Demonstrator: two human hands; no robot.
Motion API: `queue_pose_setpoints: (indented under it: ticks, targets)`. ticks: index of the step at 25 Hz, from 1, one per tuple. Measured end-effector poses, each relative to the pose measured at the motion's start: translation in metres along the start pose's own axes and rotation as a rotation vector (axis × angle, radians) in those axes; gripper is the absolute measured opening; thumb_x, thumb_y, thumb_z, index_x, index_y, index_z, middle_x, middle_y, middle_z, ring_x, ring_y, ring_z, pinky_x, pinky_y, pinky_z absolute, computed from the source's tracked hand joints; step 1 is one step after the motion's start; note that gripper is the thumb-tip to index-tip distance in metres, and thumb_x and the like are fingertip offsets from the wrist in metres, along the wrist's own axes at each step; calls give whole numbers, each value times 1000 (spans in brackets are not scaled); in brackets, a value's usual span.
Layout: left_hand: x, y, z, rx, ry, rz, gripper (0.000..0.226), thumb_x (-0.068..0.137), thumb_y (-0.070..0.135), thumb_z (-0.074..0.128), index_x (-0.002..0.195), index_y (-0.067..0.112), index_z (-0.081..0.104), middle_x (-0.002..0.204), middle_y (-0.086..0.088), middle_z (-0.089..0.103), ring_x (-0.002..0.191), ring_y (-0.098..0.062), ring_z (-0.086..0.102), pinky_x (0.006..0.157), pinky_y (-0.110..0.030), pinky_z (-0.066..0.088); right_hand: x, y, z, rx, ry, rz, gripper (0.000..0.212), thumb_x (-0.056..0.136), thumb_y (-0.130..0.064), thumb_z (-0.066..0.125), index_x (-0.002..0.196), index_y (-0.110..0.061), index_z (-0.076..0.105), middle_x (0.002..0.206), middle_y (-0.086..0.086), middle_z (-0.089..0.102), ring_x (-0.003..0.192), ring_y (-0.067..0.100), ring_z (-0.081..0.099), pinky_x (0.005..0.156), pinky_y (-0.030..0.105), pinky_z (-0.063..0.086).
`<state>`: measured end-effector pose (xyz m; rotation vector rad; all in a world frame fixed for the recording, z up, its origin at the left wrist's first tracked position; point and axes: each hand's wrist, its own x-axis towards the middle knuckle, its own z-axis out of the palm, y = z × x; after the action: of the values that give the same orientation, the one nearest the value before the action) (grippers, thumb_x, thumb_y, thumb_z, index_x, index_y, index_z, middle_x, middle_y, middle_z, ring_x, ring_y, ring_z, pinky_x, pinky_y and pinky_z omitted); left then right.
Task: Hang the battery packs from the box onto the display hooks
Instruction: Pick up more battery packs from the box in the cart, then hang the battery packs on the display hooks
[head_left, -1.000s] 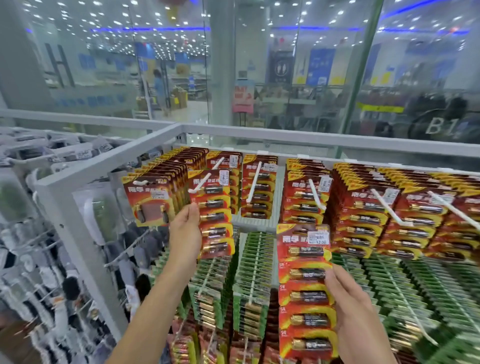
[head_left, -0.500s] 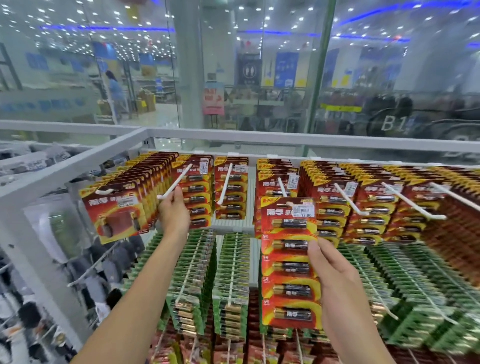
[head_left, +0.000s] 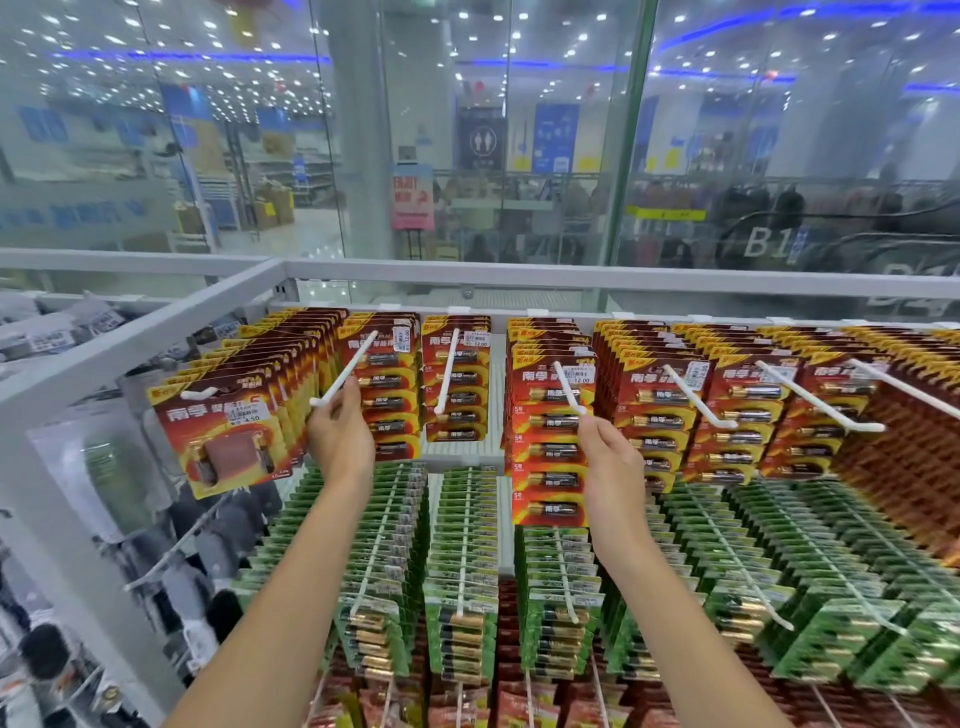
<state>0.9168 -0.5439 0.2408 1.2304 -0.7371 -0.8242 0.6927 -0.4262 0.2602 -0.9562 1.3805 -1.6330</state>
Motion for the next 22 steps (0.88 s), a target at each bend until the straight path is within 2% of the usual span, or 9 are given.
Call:
queue_pose_setpoints:
  ticks: [2, 5, 7, 10, 12, 14, 15, 18, 22]
  targets:
    - [4, -4, -1, -1, 1, 15, 35, 104, 47, 56, 116, 18, 72, 100, 3, 74, 92, -17, 71, 86, -39, 59, -2, 3, 0, -21, 4, -5, 32, 106, -42, 50, 99, -25, 75, 94, 0, 77, 92, 16, 72, 82, 36, 57]
    - [-1, -7, -6, 0, 1, 44, 31, 105, 45, 56, 115, 20, 73, 101, -3, 74, 95, -24, 70, 91, -45, 58, -5, 7, -2, -70, 70, -19, 36, 103, -48, 55, 100, -19, 75, 103, 15, 68, 91, 26, 66, 88, 46, 53]
    - [-10, -7, -12, 22, -6, 59, 33, 106, 44, 54, 122, 21, 70, 103, 4, 71, 96, -15, 69, 89, -37, 55, -5, 13, -5, -99, 89, -36, 30, 102, -47, 56, 104, -22, 73, 83, -3, 68, 75, 4, 61, 80, 34, 49]
    - [-27, -10, -25, 36, -37, 91, 26, 108, 42, 50, 121, 24, 64, 88, 12, 63, 67, 11, 59, 62, -12, 46, -9, 26, -14, -136, 106, -34, 17, 104, -38, 57, 113, -28, 69, 105, -18, 68, 101, 0, 62, 94, 28, 49]
    - [-38, -15, -36, 52, -81, 107, 34, 108, 44, 50, 126, 21, 67, 103, 4, 71, 81, 3, 64, 69, -16, 49, -19, 34, -22, -165, 125, -29, 17, 103, -34, 58, 114, -27, 70, 110, -14, 70, 107, 4, 63, 87, 21, 48]
    - [-49, -26, -45, 7, -124, 93, 34, 107, 42, 53, 131, 23, 68, 125, 2, 70, 114, -13, 66, 97, -32, 52, -31, 43, -33, -185, 148, 14, 17, 102, -37, 60, 114, -31, 70, 113, -15, 70, 108, 2, 63, 86, 20, 47]
    - [-57, -32, -48, -3, -153, 82, 31, 106, 42, 54, 128, 26, 70, 128, 5, 70, 119, -15, 65, 106, -38, 50, -39, 49, -40, -191, 158, 40, 17, 102, -39, 61, 114, -33, 70, 114, -17, 70, 110, 2, 63, 91, 23, 47]
    - [-94, -43, -52, -26, -267, -9, 25, 107, 37, 55, 123, 26, 70, 120, 8, 73, 113, -11, 68, 102, -36, 51, -69, 68, -64, -191, 216, 118, 18, 100, -41, 63, 112, -33, 73, 114, -17, 72, 110, 1, 65, 98, 27, 48]
    - [-159, -67, -45, 0, -472, -113, 27, 106, 33, 55, 123, 18, 70, 118, 7, 73, 109, -10, 68, 99, -33, 49, -122, 92, -117, -180, 345, 212, 15, 100, -37, 64, 107, -30, 75, 102, -20, 75, 94, -8, 67, 82, 15, 47]
